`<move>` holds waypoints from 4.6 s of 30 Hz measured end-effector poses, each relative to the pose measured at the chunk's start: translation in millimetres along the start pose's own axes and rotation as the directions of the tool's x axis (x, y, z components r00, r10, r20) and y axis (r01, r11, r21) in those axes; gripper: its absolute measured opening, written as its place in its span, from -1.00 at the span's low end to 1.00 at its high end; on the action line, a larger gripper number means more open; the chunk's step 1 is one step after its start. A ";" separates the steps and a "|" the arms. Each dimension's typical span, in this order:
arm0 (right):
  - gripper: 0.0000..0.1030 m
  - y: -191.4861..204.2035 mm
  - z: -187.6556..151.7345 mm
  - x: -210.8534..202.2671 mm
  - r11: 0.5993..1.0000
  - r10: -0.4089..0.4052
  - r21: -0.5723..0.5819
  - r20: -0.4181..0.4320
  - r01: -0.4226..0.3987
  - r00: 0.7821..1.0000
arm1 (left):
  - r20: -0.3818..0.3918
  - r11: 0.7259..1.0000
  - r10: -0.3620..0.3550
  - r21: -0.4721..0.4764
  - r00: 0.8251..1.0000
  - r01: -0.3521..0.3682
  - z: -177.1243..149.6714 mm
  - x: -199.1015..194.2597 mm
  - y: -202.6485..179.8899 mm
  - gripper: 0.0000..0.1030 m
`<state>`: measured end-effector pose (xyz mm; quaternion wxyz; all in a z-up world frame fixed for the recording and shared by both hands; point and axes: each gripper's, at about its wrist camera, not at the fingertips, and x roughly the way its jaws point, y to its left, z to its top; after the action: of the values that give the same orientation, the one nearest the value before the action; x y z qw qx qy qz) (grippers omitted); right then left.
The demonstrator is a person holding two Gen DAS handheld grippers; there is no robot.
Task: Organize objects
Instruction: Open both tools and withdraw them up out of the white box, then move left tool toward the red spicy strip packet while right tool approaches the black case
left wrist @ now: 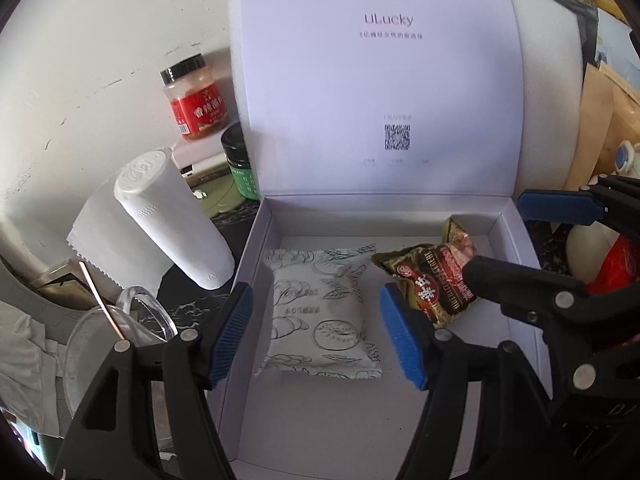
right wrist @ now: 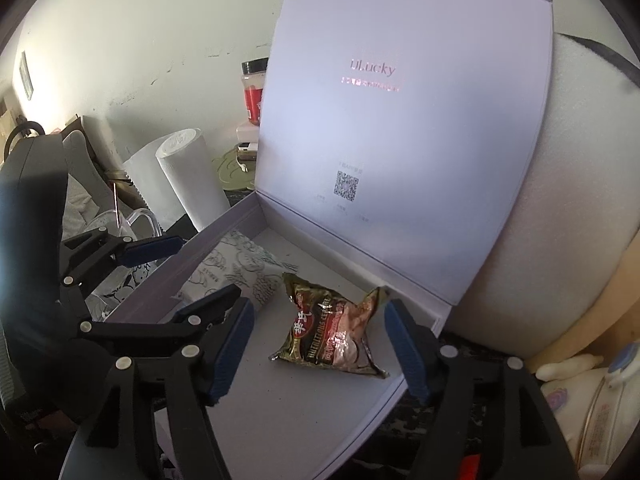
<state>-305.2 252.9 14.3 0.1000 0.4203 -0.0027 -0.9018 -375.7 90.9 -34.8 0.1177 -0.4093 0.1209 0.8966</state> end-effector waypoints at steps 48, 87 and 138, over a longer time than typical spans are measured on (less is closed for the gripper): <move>0.34 69.7 -41.7 -166.5 0.990 -0.029 -0.128 0.166 0.051 0.986 | 0.159 0.988 0.091 -0.135 0.983 -0.069 -60.8 -229.4 21.7 0.35; 0.39 85.0 -190.4 -191.6 0.992 0.013 -0.125 0.039 -0.009 0.999 | 0.068 0.990 0.074 -0.128 0.995 -0.065 -207.4 -277.1 -42.7 0.46; -0.08 61.5 -220.9 -66.2 0.986 0.093 -0.121 -0.163 -0.114 0.982 | -0.137 0.980 -0.160 -0.138 0.978 0.141 -270.7 -151.2 -58.9 0.36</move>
<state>-85.1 222.3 -72.9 0.1738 0.4819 0.0418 -0.8578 -70.1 44.8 -98.7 0.1497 -0.4891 0.0405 0.8583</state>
